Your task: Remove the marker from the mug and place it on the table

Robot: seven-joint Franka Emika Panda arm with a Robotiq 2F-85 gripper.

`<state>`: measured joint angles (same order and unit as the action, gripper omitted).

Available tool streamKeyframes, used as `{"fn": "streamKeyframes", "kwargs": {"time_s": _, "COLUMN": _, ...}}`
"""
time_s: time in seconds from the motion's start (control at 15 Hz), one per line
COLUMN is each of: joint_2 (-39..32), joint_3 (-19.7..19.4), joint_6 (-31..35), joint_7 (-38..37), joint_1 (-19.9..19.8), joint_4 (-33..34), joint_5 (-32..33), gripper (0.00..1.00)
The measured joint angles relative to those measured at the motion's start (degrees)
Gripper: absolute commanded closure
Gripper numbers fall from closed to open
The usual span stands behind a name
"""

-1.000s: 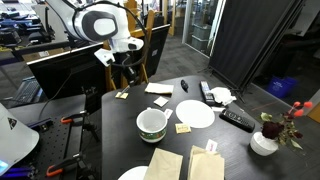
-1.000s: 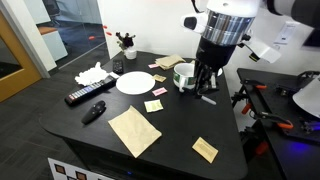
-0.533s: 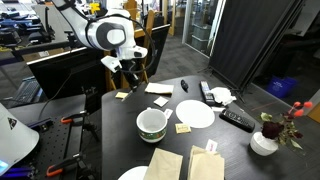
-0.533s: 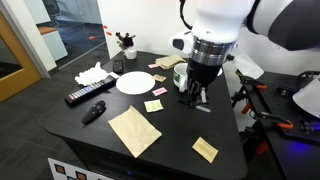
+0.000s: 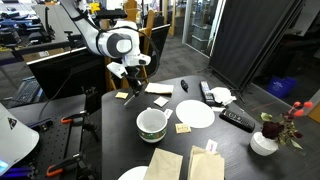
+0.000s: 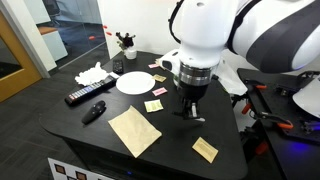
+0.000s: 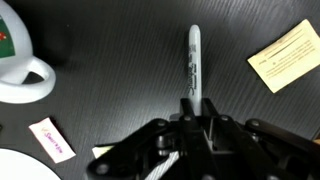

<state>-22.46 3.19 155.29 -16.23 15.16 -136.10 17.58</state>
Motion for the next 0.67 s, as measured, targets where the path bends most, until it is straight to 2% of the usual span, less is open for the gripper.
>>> {"fn": "streamKeyframes", "kwargs": {"time_s": 0.47, "joint_2": -0.85, "joint_3": -3.45, "joint_6": 0.01, "joint_7": -2.76, "joint_1": 4.06, "joint_4": 1.52, "joint_5": 0.69, "gripper": 0.07}}
{"fn": "streamKeyframes", "kwargs": {"time_s": 0.53, "joint_2": -0.25, "joint_3": -4.1, "joint_6": 0.01, "joint_7": -3.97, "joint_1": 4.82, "joint_4": 1.48, "joint_5": 1.42, "gripper": 0.01}}
{"fn": "streamKeyframes", "kwargs": {"time_s": 0.67, "joint_2": 1.86, "joint_3": -5.07, "joint_6": 0.01, "joint_7": -6.48, "joint_1": 6.11, "joint_4": 1.02, "joint_5": 3.03, "gripper": 0.0}}
